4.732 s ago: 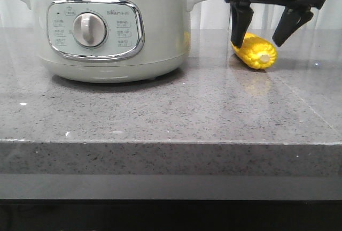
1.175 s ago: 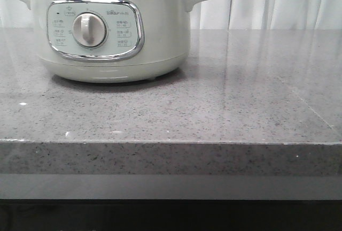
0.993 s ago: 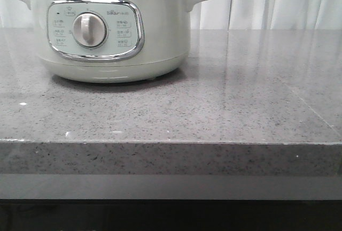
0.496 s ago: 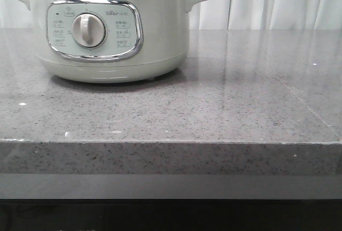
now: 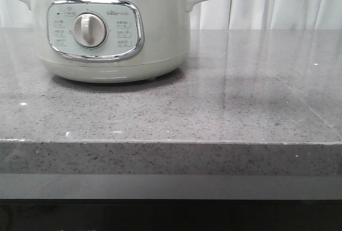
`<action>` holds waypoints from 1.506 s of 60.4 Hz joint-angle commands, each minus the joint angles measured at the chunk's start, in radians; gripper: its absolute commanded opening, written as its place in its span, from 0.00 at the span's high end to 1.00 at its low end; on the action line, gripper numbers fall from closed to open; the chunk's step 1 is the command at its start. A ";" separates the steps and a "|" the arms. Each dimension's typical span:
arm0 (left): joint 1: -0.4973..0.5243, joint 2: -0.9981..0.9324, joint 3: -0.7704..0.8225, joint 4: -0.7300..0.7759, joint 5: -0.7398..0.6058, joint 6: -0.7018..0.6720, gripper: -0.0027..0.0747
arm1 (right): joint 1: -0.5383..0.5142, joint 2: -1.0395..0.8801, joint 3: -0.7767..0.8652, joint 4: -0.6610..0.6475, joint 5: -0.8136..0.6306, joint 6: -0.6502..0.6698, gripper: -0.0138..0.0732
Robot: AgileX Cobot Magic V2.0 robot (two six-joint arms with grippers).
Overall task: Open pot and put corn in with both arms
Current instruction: 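Lower the corn into the pot and open the right gripper, then lower the glass lid back onto the pot with the left gripper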
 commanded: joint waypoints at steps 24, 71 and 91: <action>0.002 -0.002 -0.038 -0.010 -0.139 -0.003 0.72 | -0.003 -0.647 0.582 -0.012 -0.425 0.001 0.17; 0.002 0.235 -0.163 -0.053 -0.400 -0.003 0.72 | -0.003 -0.749 0.689 -0.013 -0.415 0.002 0.17; 0.002 0.628 -0.383 -0.028 -0.540 -0.003 0.72 | -0.003 -0.749 0.689 -0.013 -0.415 0.002 0.17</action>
